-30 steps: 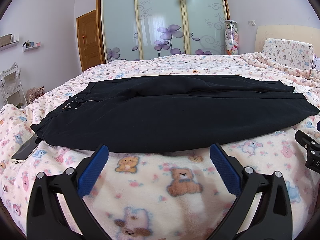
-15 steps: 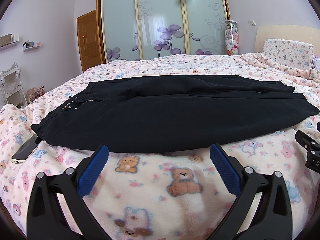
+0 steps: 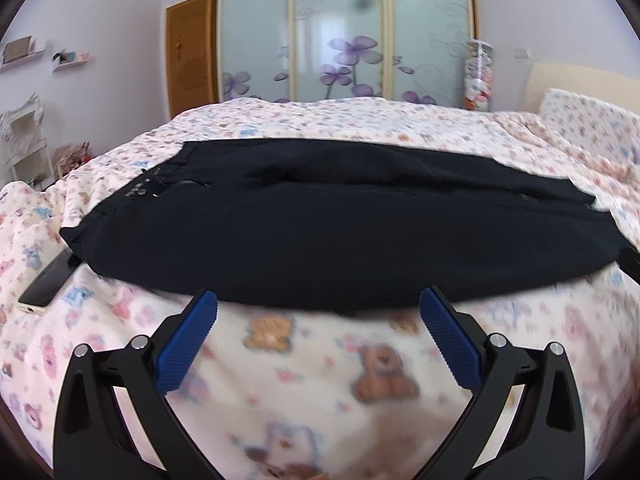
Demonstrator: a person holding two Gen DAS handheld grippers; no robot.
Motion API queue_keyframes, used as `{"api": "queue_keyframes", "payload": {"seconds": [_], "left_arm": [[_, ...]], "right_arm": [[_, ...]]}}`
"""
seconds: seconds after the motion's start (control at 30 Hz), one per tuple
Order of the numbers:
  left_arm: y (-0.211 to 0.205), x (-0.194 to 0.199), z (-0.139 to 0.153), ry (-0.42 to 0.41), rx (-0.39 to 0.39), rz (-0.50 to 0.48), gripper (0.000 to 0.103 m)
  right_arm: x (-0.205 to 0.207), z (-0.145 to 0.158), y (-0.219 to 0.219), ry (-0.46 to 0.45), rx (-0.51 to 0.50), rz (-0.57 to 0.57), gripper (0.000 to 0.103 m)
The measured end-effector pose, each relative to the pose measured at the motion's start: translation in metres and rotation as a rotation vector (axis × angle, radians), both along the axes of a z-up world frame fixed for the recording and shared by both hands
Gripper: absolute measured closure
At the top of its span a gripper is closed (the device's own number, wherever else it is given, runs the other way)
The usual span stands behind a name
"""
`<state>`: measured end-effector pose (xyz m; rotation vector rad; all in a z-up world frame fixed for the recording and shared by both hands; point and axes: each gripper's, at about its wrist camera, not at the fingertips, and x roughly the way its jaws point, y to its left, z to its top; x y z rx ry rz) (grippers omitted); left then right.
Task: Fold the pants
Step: 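Grasp the trouser leg hem with the right gripper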
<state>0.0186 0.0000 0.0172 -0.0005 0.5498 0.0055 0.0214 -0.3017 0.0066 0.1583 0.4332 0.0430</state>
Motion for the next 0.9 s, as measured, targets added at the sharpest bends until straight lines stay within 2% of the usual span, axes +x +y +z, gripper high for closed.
{"api": "queue_keyframes", "payload": {"seconds": [0.1,0.2,0.33,0.4,0.5,0.63,0.77,0.9], "left_arm": [[0.014,0.008,0.017,-0.035,-0.032,0.011,0.002],[0.015,0.023,0.034,-0.085,-0.044,0.034,0.002],[0.01,0.044,0.039,-0.148,-0.011,0.112,0.002],[0.005,0.043,0.031,-0.205,0.031,0.197,0.002],[-0.001,0.048,0.022,-0.187,0.058,0.213,0.002],[0.004,0.05,0.019,-0.17,0.052,0.213,0.002],[0.011,0.054,0.014,-0.136,0.026,0.232,0.002],[0.012,0.063,0.007,-0.088,0.017,0.187,0.002]], "right_arm": [[0.008,0.015,-0.024,-0.018,0.064,0.061,0.001],[0.032,0.037,-0.061,0.007,0.131,0.097,0.001],[0.074,0.065,-0.121,0.04,0.153,-0.013,0.001],[0.098,0.073,-0.151,0.07,0.167,-0.073,0.001],[0.145,0.07,-0.196,0.153,0.227,-0.135,0.001],[0.195,0.055,-0.244,0.197,0.32,-0.186,0.001],[0.241,0.043,-0.279,0.229,0.338,-0.247,0.025],[0.278,0.034,-0.296,0.246,0.341,-0.279,0.039]]}}
